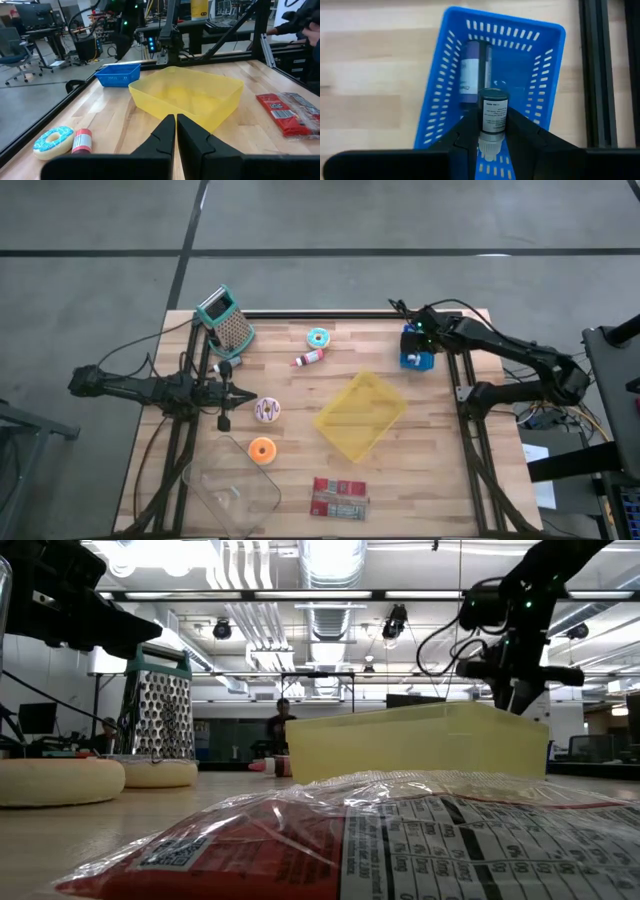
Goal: Pick & Place Food Item
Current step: Put the small black food coloring bottle into the blue bin, then put the large pink food coloring bottle into the blue bin
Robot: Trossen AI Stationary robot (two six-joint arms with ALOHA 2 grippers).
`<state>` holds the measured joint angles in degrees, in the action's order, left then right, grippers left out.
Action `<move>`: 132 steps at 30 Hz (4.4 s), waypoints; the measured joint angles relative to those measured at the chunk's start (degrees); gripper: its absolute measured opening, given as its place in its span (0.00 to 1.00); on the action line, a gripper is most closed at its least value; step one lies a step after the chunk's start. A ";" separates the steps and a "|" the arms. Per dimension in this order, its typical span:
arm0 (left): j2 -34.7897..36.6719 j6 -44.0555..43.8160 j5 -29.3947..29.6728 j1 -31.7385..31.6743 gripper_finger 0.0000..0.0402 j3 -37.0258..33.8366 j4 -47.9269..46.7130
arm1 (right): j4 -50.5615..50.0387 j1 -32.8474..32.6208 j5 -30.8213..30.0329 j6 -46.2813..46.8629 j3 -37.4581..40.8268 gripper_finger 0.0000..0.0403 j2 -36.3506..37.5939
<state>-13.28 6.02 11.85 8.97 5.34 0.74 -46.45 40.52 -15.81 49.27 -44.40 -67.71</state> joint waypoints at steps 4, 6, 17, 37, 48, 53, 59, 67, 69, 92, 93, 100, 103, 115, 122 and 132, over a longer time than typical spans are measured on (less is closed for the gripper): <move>0.00 0.00 0.01 0.00 0.06 0.00 0.01 | 0.21 0.19 -0.02 0.05 0.02 0.19 -4.17; 0.00 0.00 0.01 0.00 0.06 0.00 0.01 | 0.32 0.21 -0.02 0.12 0.02 0.19 -6.28; 0.00 0.00 0.01 0.00 0.06 -0.02 0.01 | 1.79 0.68 2.23 0.33 0.07 0.25 -13.18; 0.00 0.00 0.01 0.00 0.06 -0.02 0.00 | 1.41 0.40 3.73 -1.34 0.07 0.50 -8.13; 0.02 0.00 0.01 0.00 0.06 0.00 0.00 | 15.25 -4.91 0.64 -13.51 -0.37 0.47 -0.15; 0.02 0.00 0.01 0.04 0.06 -0.02 0.01 | 27.95 -9.76 2.21 -30.76 -0.37 0.47 4.50; 0.02 0.00 0.01 0.04 0.06 -0.01 -0.01 | 37.38 -12.44 13.06 -44.25 -0.37 0.47 5.60; 0.02 0.00 0.01 0.04 0.06 -0.02 0.00 | 46.80 -16.44 20.33 -57.84 -0.39 0.47 -2.16; 0.02 0.00 0.00 0.04 0.06 -0.01 0.00 | 50.89 -17.14 20.33 -61.23 -0.39 0.47 -4.96; 0.02 0.00 0.01 0.00 0.06 -0.01 0.00 | 50.58 -17.10 33.94 -71.11 -22.38 0.47 -37.73; 0.02 0.00 0.01 0.00 0.06 0.00 -0.01 | 48.35 -17.10 33.94 -71.07 -24.42 0.47 -39.19; 0.02 0.00 0.01 0.00 0.06 0.00 -0.01 | 37.35 -16.82 34.48 -73.47 -36.65 0.47 -47.70; 0.02 0.00 0.01 0.00 0.06 0.00 0.01 | 33.83 -16.95 35.51 -73.95 -40.99 0.47 -50.93; 0.00 0.00 0.01 0.04 0.06 -0.01 -0.01 | 24.13 -17.14 35.80 -74.94 -50.95 0.47 -56.16; 0.00 0.00 0.01 0.04 0.06 0.00 -0.01 | 18.06 -16.02 35.35 -74.97 -55.52 0.47 -55.45; 0.00 0.00 -0.01 0.00 0.06 0.00 -0.01 | 7.59 -14.20 33.44 -76.69 -58.98 0.47 -55.24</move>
<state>-13.28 6.02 11.84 8.97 5.34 0.73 -38.86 26.32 17.63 -27.42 -103.38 -122.96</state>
